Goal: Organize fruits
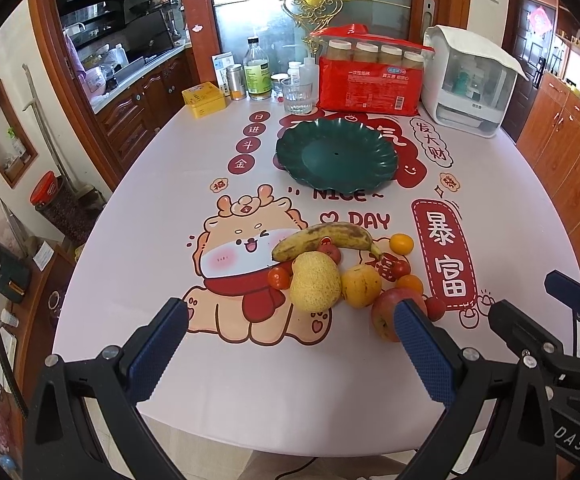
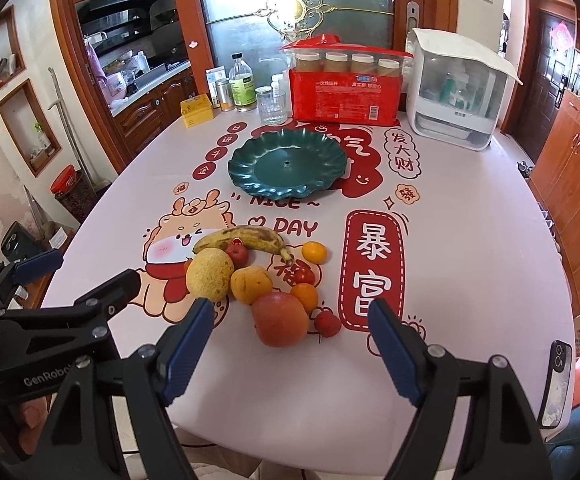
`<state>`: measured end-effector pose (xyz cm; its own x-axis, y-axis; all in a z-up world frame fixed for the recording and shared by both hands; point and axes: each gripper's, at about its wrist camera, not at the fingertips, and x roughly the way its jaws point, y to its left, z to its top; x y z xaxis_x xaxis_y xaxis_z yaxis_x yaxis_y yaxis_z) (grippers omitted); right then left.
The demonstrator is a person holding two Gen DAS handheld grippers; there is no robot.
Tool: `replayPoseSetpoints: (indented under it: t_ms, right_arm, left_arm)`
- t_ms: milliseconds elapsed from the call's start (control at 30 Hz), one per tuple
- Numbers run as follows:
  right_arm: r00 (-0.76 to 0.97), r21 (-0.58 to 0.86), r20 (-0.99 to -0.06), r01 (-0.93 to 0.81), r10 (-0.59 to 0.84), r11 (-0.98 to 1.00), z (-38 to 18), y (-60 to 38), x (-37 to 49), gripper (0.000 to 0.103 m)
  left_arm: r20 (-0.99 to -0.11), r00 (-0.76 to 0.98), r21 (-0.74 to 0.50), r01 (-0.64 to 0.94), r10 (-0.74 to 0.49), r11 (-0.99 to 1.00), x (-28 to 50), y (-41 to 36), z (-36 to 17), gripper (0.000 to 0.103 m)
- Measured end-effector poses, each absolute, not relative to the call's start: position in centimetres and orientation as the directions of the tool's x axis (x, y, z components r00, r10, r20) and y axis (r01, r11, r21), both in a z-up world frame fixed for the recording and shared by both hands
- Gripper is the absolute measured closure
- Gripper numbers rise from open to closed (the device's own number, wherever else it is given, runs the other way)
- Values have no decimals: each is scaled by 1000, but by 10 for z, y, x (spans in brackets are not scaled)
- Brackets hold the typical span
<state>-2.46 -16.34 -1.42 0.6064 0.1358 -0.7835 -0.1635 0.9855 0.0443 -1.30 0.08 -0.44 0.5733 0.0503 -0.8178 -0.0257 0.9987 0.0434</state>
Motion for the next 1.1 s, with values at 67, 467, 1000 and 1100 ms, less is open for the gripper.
replayPoseSetpoints:
  t_ms: [67, 467, 1000, 1100]
  right_arm:
    - [609, 39, -782, -167, 135, 985, -14, -163, -26, 23]
    - [601, 59, -786, -160, 145, 985, -18, -164, -18, 23]
    - [588, 70, -787, -215, 186, 974, -20, -148, 2, 27]
    - [563, 78, -805, -214, 189, 974, -27, -146, 10, 27]
  left_arm:
    - [-819, 572, 48, -27, 55, 998, -14, 0, -4, 1]
    - [-836, 543, 78, -21, 77, 997, 5, 3, -6, 1]
    - [-847, 528, 67, 5, 54, 998, 33, 24, -16, 1]
    - [-857, 513, 72, 22, 50, 997, 40, 27, -22, 1]
